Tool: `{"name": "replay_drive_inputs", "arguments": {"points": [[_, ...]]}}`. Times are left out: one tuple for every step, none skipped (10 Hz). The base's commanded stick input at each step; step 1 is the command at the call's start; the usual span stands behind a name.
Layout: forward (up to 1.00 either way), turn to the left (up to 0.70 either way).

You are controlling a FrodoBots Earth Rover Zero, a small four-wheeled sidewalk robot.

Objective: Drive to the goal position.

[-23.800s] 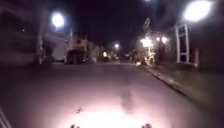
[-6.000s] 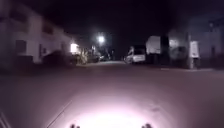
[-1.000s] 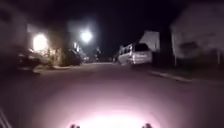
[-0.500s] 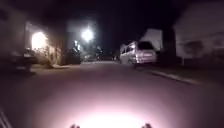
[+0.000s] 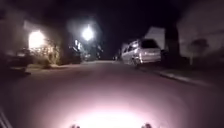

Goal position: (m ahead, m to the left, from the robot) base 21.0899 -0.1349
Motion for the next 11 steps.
{"name": "replay_drive_inputs", "arguments": {"points": [[1.00,0.00],[1.00,0.00],[1.00,0.00],[1.00,0.00],[1.00,0.00],[1.00,0.00],[1.00,0.00],[1.00,0.00],[1.00,0.00],[1.00,0.00],[1.00,0.00]]}}
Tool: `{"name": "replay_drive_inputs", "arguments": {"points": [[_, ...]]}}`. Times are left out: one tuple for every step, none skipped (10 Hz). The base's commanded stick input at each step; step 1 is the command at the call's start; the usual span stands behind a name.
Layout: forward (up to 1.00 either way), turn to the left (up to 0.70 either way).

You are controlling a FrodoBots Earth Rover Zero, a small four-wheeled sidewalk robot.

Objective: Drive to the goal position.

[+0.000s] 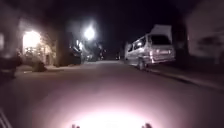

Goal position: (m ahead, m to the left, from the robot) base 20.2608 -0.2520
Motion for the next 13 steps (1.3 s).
{"name": "replay_drive_inputs", "arguments": {"points": [[1.00,0.00],[1.00,0.00],[1.00,0.00],[1.00,0.00],[1.00,0.00],[1.00,0.00],[1.00,0.00],[1.00,0.00],[1.00,0.00],[1.00,0.00],[1.00,0.00],[1.00,0.00],[1.00,0.00]]}}
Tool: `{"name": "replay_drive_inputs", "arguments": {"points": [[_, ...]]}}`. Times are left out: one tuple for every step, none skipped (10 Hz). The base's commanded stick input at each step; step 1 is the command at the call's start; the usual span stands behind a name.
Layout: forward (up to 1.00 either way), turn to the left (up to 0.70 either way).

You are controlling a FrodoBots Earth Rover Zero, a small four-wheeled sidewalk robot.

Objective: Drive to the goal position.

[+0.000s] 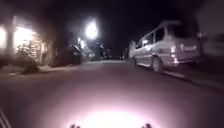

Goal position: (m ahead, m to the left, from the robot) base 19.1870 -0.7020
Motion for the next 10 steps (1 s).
{"name": "replay_drive_inputs", "arguments": {"points": [[1.00,0.00],[1.00,0.00],[1.00,0.00],[1.00,0.00],[1.00,0.00],[1.00,0.00],[1.00,0.00],[1.00,0.00],[1.00,0.00],[1.00,0.00]]}}
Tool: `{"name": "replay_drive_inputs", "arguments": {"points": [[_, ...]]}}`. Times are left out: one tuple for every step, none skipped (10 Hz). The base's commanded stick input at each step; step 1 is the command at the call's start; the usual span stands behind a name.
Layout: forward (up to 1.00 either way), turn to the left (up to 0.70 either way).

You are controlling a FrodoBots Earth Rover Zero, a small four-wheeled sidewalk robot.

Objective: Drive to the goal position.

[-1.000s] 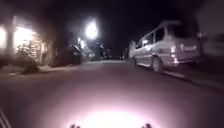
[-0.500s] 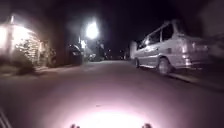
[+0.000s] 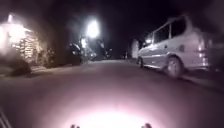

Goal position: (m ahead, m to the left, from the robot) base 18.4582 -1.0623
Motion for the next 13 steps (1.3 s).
{"name": "replay_drive_inputs", "arguments": {"points": [[1.00,0.00],[1.00,0.00],[1.00,0.00],[1.00,0.00],[1.00,0.00],[1.00,0.00],[1.00,0.00],[1.00,0.00],[1.00,0.00],[1.00,-0.22],[1.00,-0.34],[1.00,-0.23],[1.00,-0.32]]}}
